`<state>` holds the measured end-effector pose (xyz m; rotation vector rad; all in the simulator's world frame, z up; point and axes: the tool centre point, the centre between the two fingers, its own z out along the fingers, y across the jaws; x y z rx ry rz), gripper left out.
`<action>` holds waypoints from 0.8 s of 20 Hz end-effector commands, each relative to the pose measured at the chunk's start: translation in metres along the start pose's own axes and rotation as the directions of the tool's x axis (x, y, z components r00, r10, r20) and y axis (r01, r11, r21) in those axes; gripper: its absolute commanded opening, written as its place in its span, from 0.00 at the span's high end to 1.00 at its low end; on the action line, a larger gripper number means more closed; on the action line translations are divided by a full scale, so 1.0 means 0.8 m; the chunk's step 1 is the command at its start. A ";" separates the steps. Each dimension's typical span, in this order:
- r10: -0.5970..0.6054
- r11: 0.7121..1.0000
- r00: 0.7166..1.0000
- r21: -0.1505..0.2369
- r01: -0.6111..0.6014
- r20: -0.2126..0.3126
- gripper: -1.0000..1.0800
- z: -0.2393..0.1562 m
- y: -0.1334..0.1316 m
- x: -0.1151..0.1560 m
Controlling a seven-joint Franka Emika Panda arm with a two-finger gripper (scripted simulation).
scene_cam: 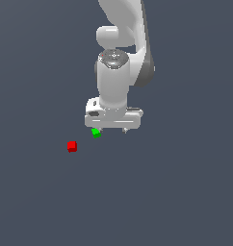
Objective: Stack the red cube on top of the green cube.
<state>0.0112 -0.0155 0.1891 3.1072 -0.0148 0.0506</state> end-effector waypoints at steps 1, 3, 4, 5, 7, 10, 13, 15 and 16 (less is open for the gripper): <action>0.000 1.000 1.000 0.000 0.000 0.000 0.04 0.000 0.000 0.000; -0.001 1.000 1.000 0.000 0.001 0.000 0.04 0.001 0.001 0.000; -0.002 1.000 1.000 0.000 0.002 0.000 0.04 0.002 0.003 -0.001; -0.003 1.000 1.000 0.001 0.003 0.000 0.04 0.003 0.005 -0.001; -0.008 1.000 1.000 0.001 0.008 0.001 0.04 0.006 0.011 -0.002; -0.017 1.000 1.000 0.003 0.017 0.002 0.04 0.014 0.024 -0.005; -0.031 1.000 1.000 0.006 0.031 0.004 0.04 0.025 0.043 -0.009; -0.042 0.999 0.999 0.008 0.041 0.006 0.04 0.033 0.058 -0.012; -0.048 0.999 0.999 0.009 0.048 0.007 0.04 0.038 0.066 -0.013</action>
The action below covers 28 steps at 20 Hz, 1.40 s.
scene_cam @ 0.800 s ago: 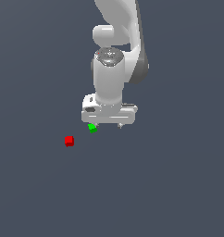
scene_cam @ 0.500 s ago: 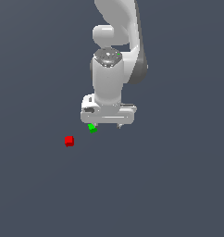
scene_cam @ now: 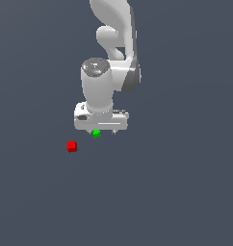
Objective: Stack the red cube on top of the green cube.
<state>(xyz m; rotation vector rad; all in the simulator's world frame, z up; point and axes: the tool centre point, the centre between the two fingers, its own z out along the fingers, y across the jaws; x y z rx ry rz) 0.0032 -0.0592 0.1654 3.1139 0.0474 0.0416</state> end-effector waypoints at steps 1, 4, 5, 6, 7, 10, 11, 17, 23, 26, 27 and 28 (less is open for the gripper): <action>-0.014 1.000 1.000 0.003 0.014 0.003 0.04 0.012 0.022 -0.005; -0.036 0.999 0.999 0.007 0.036 0.006 0.04 0.030 0.052 -0.010; -0.045 0.999 0.999 0.009 0.044 0.007 0.04 0.037 0.064 -0.012; -0.053 0.999 0.999 0.010 0.053 0.008 0.04 0.044 0.075 -0.014; -0.061 0.998 0.998 0.012 0.061 0.009 0.04 0.050 0.087 -0.016; -0.085 0.996 0.996 0.017 0.085 0.012 0.04 0.070 0.120 -0.019; -0.092 0.996 0.996 0.019 0.092 0.013 0.04 0.076 0.129 -0.020; -0.127 0.992 0.992 0.026 0.126 0.018 0.04 0.105 0.178 -0.023; -0.147 0.989 0.989 0.031 0.146 0.021 0.04 0.122 0.205 -0.023; -0.150 0.988 0.988 0.031 0.149 0.022 0.04 0.125 0.210 -0.022; -0.150 0.988 0.988 0.031 0.149 0.022 0.04 0.125 0.211 -0.022; -0.148 0.989 0.989 0.031 0.147 0.022 0.04 0.124 0.209 -0.023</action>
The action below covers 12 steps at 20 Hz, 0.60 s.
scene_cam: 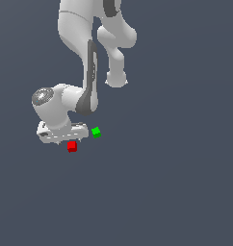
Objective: Stack the red cube on top of the green cube.
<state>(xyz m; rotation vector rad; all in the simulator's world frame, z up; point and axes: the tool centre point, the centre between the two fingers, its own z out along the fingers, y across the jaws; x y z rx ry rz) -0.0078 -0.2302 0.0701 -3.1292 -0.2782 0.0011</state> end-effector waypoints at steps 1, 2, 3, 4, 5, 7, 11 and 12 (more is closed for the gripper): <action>-0.001 1.000 1.000 0.000 0.001 0.000 0.04 0.000 0.000 0.000; -0.001 1.000 1.000 0.000 0.001 0.000 0.04 0.002 0.000 0.000; -0.001 1.000 1.000 0.000 0.001 0.000 0.04 0.004 0.000 0.000; -0.001 1.000 1.000 0.000 0.001 0.000 0.04 0.007 0.000 0.000; -0.001 1.000 1.000 0.000 0.001 0.000 0.04 0.011 0.000 0.001; -0.002 1.000 1.000 0.000 0.002 0.000 0.04 0.021 0.000 0.001; -0.003 1.000 1.000 0.000 0.003 -0.001 0.04 0.047 0.000 0.000; -0.003 1.000 1.000 0.000 0.003 -0.001 0.04 0.052 0.000 0.000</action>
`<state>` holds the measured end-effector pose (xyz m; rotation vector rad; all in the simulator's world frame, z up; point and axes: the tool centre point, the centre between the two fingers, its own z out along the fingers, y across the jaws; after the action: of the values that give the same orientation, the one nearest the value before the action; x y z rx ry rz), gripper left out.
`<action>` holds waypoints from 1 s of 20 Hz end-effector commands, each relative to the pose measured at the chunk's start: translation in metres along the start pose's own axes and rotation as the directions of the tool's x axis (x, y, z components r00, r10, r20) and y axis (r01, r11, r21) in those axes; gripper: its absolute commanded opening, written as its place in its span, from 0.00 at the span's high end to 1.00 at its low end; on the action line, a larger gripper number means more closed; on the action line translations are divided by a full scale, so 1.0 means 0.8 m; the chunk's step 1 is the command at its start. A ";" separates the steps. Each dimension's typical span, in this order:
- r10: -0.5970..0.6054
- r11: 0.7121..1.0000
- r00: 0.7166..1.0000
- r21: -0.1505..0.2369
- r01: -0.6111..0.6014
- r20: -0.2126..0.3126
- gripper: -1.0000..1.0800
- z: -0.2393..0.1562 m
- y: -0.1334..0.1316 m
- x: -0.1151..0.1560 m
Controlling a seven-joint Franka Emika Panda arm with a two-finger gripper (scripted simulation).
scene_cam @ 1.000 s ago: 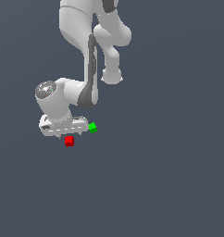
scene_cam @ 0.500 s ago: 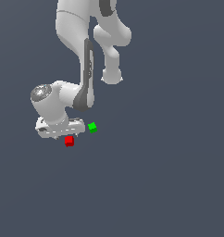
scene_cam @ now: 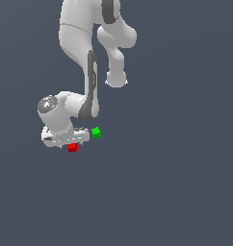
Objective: Stack the red cube on top of the green cube.
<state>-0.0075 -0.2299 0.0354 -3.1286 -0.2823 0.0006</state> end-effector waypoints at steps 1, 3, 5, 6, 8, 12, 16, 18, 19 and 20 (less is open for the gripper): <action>-0.001 1.000 1.000 0.000 0.001 0.000 0.04 0.013 0.000 0.000; -0.001 1.000 1.000 0.000 0.001 0.000 0.04 0.018 0.001 0.001; -0.001 1.000 1.000 0.000 0.001 0.000 0.04 0.019 0.001 0.001; -0.001 1.000 1.000 0.000 0.001 0.000 0.04 0.019 0.001 0.002; -0.001 1.000 1.000 0.000 0.001 0.000 1.00 0.019 0.001 0.002; -0.001 1.000 1.000 0.000 0.001 0.000 1.00 0.019 0.001 0.002; -0.001 1.000 1.000 0.000 0.001 0.000 1.00 0.019 0.001 0.002; -0.001 1.000 1.000 0.000 0.001 0.000 1.00 0.019 0.001 0.002; -0.001 1.000 1.000 0.000 0.001 0.000 1.00 0.018 0.001 0.002; -0.001 1.000 1.000 0.000 0.001 0.000 1.00 0.016 0.001 0.002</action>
<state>-0.0065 -0.2302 0.0207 -3.1281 -0.2841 0.0016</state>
